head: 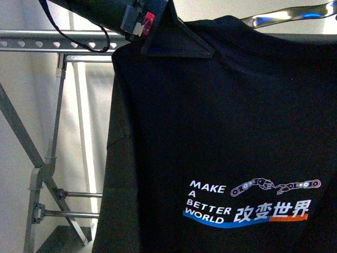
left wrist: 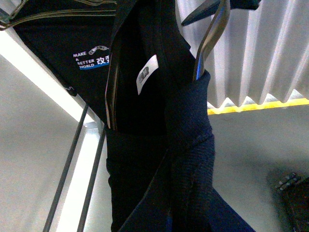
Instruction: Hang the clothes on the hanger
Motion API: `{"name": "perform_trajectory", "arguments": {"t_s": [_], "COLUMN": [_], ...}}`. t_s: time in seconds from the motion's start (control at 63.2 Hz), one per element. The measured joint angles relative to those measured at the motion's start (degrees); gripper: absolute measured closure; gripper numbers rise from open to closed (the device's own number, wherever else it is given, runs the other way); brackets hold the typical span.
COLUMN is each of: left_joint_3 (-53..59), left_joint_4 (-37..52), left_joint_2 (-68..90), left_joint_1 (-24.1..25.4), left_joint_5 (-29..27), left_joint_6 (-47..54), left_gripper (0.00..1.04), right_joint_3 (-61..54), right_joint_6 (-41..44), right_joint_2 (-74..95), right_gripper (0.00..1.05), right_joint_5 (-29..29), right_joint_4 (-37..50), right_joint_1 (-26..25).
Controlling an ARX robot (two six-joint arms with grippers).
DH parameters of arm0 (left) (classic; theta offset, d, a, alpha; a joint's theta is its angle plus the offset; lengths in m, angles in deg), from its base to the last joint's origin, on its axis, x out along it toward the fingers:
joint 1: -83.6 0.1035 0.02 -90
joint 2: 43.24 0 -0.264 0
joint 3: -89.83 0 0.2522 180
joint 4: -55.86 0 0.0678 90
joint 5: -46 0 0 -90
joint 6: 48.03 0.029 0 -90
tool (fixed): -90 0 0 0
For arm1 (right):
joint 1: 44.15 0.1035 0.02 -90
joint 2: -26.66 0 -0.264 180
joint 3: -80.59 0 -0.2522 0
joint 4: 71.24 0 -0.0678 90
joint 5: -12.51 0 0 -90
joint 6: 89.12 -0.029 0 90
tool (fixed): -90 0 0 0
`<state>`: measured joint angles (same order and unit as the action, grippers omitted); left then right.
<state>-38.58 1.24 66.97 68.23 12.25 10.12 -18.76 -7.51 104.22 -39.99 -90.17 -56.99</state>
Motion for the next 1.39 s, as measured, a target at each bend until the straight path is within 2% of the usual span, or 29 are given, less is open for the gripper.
{"name": "perform_trajectory", "arguments": {"t_s": [0.158,0.269,0.38,0.428,0.713,0.998,1.156,1.251,1.298,1.393], "left_joint_3": [0.0,0.0,0.0,0.0,0.0,0.0,0.0,0.0,0.0,0.0], "left_joint_4": [0.0,0.0,0.0,0.0,0.0,0.3,0.3,0.3,0.4,0.4], "left_joint_2": [0.0,0.0,0.0,0.0,0.0,-0.2,-0.2,-0.2,-0.2,-0.2], "left_joint_1": [0.0,0.0,0.0,0.1,0.2,0.1,0.1,0.0,0.0,0.0], "left_joint_5": [-0.2,-0.2,-0.2,-0.2,-0.6,0.8,0.8,0.9,0.9,0.9], "left_joint_6": [0.1,0.1,0.1,0.1,0.2,0.3,0.3,0.3,0.3,0.3], "left_gripper": [1.0,1.0,1.0,1.0,0.99,0.54,0.31,0.11,0.05,0.07], "right_joint_3": [2.6,3.8,4.6,5.0,4.5,2.2,-0.7,-4.2,-5.6,-8.1], "right_joint_6": [2.7,2.3,1.2,0.6,-2.4,-12.0,-13.5,-12.8,-12.2,-9.9], "right_joint_2": [5.7,9.4,10.7,11.4,12.0,10.8,8.2,7.5,7.7,9.3], "right_gripper": [0.08,0.31,0.45,0.56,0.94,0.94,0.95,0.95,0.95,0.95], "right_joint_5": [-3.5,-4.5,-4.5,-4.7,-4.3,-2.4,-1.0,-1.0,-1.1,-1.7], "right_joint_4": [0.4,5.2,7.7,9.0,12.7,16.4,15.1,14.0,13.6,13.0], "right_joint_1": [1.2,2.0,2.3,2.4,2.3,-0.5,-3.4,-5.8,-6.5,-7.7]}}
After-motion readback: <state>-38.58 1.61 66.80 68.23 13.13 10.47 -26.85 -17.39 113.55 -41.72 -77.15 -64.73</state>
